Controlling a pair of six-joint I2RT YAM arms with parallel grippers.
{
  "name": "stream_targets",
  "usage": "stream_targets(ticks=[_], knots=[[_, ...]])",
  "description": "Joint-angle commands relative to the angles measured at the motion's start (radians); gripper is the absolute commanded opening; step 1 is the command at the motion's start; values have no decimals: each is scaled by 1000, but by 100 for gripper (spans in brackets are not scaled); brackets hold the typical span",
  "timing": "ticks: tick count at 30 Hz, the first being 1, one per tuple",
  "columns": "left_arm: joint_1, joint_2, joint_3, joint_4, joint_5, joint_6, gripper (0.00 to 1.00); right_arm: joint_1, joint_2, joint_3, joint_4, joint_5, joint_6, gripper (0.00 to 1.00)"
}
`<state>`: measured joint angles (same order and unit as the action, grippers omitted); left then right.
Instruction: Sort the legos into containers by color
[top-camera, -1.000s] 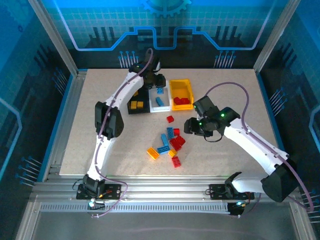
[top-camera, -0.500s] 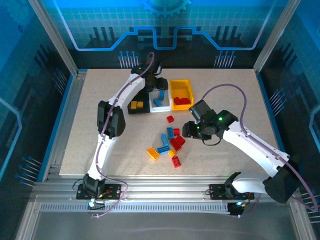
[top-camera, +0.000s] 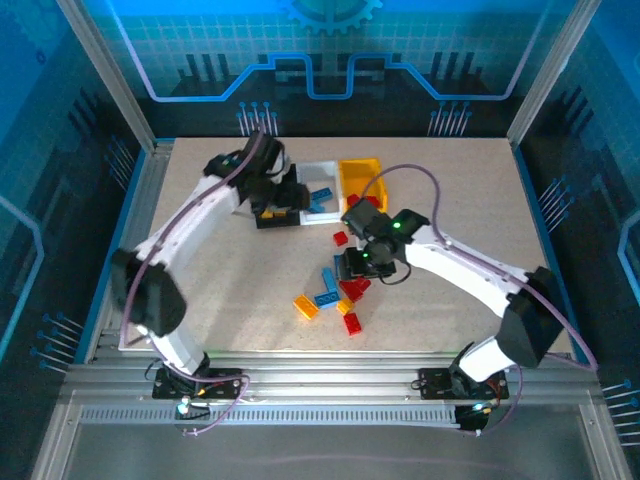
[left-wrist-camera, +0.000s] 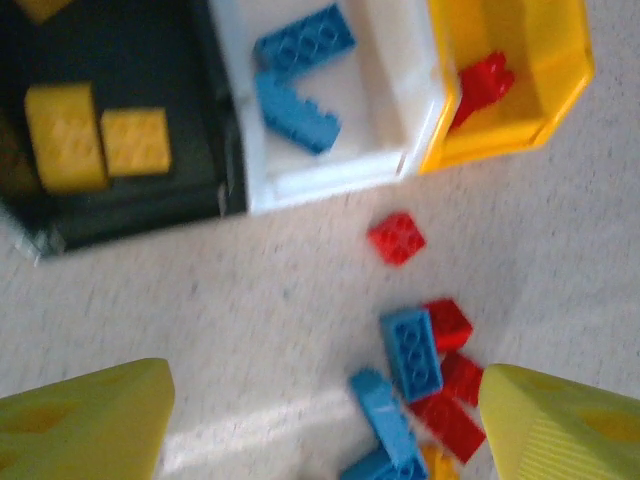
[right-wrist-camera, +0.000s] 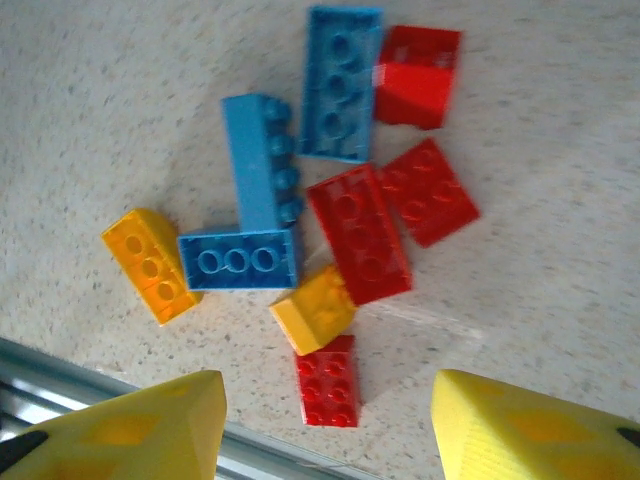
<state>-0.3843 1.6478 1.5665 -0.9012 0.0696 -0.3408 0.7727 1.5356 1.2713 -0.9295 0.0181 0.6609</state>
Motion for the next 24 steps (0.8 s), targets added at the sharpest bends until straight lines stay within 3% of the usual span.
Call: stream_targets(ticks=[1, 7, 10, 16, 24], knots=[[-4, -151, -227, -27, 30, -43, 84, 86, 96, 85, -36, -41, -131, 58], [48, -472, -571, -10, 112, -212, 89, 261, 342, 315, -98, -23, -289, 61], [74, -611, -661, -31, 112, -275, 92, 309, 451, 426, -128, -15, -332, 62], [87, -758, -671, -144, 41, -298, 98, 329, 564, 526, -163, 0, -352, 64], [97, -816, -690, -200, 33, -289, 99, 327, 622, 551, -191, 23, -358, 64]])
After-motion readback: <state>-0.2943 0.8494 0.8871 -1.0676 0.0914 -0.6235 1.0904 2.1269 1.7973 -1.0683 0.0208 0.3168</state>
